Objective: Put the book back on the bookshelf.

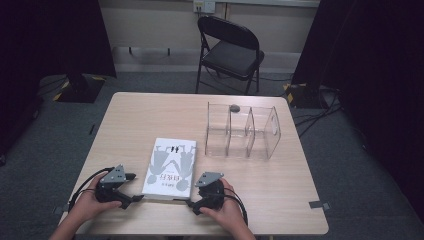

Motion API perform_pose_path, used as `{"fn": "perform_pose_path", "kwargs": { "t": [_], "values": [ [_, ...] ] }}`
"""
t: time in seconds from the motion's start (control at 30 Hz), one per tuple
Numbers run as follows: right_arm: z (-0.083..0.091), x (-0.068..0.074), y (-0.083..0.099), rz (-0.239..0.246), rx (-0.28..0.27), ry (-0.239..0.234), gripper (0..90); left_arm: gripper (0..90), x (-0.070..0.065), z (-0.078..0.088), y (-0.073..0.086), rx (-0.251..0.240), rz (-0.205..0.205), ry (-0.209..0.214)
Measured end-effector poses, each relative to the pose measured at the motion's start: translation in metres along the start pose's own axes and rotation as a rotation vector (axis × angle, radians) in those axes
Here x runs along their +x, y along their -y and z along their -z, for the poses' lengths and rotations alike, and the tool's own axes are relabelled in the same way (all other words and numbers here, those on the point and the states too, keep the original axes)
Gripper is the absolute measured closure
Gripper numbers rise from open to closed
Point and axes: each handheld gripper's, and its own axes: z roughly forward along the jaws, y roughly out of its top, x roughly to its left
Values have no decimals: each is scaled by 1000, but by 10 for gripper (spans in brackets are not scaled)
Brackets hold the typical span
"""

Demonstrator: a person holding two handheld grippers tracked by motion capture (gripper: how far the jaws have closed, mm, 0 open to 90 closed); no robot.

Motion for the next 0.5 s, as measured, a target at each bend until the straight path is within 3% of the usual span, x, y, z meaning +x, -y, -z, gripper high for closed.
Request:
{"fn": "perform_pose_path", "kwargs": {
  "t": [0.07,0.2,0.4,0.5],
  "values": [
    [0,0,0,0,0,-1,97,140,-1,1,0,11,-9,-12],
    [-1,0,-1,5,-2,1,97,140,-5,2,1,9,14,-19],
    [-2,3,-3,-17,4,19,103,144,-12,4,-2,52,37,-36],
    [-2,3,-7,-7,25,8,130,160,-16,6,-5,87,24,-42]
  ]
}}
